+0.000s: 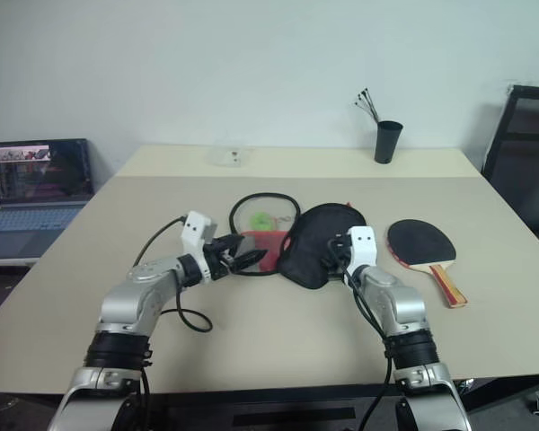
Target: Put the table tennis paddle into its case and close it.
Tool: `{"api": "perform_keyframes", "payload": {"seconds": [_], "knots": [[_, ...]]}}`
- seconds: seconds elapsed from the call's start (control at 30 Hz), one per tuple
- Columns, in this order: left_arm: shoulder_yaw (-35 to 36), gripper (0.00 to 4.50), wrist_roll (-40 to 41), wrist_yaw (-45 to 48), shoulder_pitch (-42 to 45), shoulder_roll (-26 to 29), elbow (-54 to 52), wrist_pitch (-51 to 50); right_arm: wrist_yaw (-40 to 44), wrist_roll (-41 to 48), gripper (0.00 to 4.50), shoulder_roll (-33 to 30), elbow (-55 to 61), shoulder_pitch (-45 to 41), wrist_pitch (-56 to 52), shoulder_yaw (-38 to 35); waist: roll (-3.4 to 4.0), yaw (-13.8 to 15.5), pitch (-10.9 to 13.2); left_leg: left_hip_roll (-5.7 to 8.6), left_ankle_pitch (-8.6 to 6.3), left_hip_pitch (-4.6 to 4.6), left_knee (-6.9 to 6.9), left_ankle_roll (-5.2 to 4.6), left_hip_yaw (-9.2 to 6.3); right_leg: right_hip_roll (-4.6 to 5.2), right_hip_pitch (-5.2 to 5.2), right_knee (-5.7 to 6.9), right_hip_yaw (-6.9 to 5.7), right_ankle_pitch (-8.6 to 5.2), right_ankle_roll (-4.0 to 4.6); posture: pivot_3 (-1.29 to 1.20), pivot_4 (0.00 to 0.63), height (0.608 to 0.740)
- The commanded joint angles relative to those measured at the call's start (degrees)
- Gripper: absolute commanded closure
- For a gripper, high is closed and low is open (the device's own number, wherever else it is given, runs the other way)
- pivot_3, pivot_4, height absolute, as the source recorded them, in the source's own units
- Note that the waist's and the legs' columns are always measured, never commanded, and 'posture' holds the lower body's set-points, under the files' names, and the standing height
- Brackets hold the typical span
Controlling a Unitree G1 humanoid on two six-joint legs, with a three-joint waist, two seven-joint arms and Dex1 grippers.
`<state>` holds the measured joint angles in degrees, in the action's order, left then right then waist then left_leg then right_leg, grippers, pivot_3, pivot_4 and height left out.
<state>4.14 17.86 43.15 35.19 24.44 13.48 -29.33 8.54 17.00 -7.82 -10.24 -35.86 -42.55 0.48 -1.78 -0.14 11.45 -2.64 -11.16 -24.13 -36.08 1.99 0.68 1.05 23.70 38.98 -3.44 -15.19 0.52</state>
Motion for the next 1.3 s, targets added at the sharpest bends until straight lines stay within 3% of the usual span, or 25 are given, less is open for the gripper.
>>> {"api": "perform_keyframes", "payload": {"seconds": [0.03, 0.33, 0.57, 1.03, 1.13, 1.3], "knots": [[-0.12, 0.02, 0.51, 0.02, 0.2, 0.03, -2.62, 0.88, 1.01, -2.62, 0.0, -0.6, 5.27, 1.27, 1.54, 3.07, 0.0, 0.0, 0.0, 0.0, 0.0, 0.0, 0.0, 0.0, 0.0, 0.0, 0.0, 0.0, 0.0, 0.0, 0.0, 0.0, 0.15, 0.74], [-0.35, 0.02, 0.53, -0.09, -0.13, 0.07, -2.84, 0.71, -2.5, -8.2, 0.0, -0.99, 12.46, 6.04, 2.1, 3.31, 0.0, 0.01, 0.0, 0.0, 0.0, 0.0, 0.0, 0.0, 0.0, 0.0, 0.0, -0.01, 0.0, 0.0, 0.0, 0.0, 0.15, 0.74], [-0.58, 0.02, 0.39, -0.04, 0.27, 0.01, -2.26, 0.85, -0.04, -1.75, 0.0, 5.34, 10.72, 5.72, -1.86, -0.38, 0.0, -0.06, 0.0, -0.01, 0.0, 0.03, 0.0, 0.0, -0.01, -0.01, 0.0, 0.0, -0.01, 0.01, 0.03, 0.0, 0.15, 0.74], [-0.42, 0.02, 0.46, -0.76, -1.28, 0.3, -3.53, 0.91, 1.3, -5.03, 0.0, 5.9, 5.54, 2.96, 0.61, 2.82, 0.0, -0.1, 0.0, -0.01, 0.0, 0.07, 0.01, 0.0, 0.0, -0.02, -0.01, 0.0, 0.0, 0.03, 0.06, 0.0, 0.15, 0.74], [-0.47, 0.0, 0.44, -0.83, -1.59, 0.43, -3.75, 0.97, 0.89, -4.17, 0.9, 6.82, 5.85, 3.07, -0.11, 1.55, 0.0, -0.1, 0.0, -0.02, 0.0, 0.07, 0.01, 0.0, 0.0, -0.02, -0.01, 0.0, 0.0, 0.03, 0.06, 0.0, 0.15, 0.74], [-1.06, 0.0, 0.77, -0.82, -1.26, -0.08, -4.63, 0.44, -0.23, 0.86, 2.75, 8.7, 7.19, 2.76, -5.49, -4.77, 0.0, -0.09, 0.0, -0.05, 0.0, 0.06, 0.01, 0.0, -0.01, -0.01, -0.01, 0.0, 0.0, 0.03, 0.06, 0.0, 0.15, 0.74]]}}
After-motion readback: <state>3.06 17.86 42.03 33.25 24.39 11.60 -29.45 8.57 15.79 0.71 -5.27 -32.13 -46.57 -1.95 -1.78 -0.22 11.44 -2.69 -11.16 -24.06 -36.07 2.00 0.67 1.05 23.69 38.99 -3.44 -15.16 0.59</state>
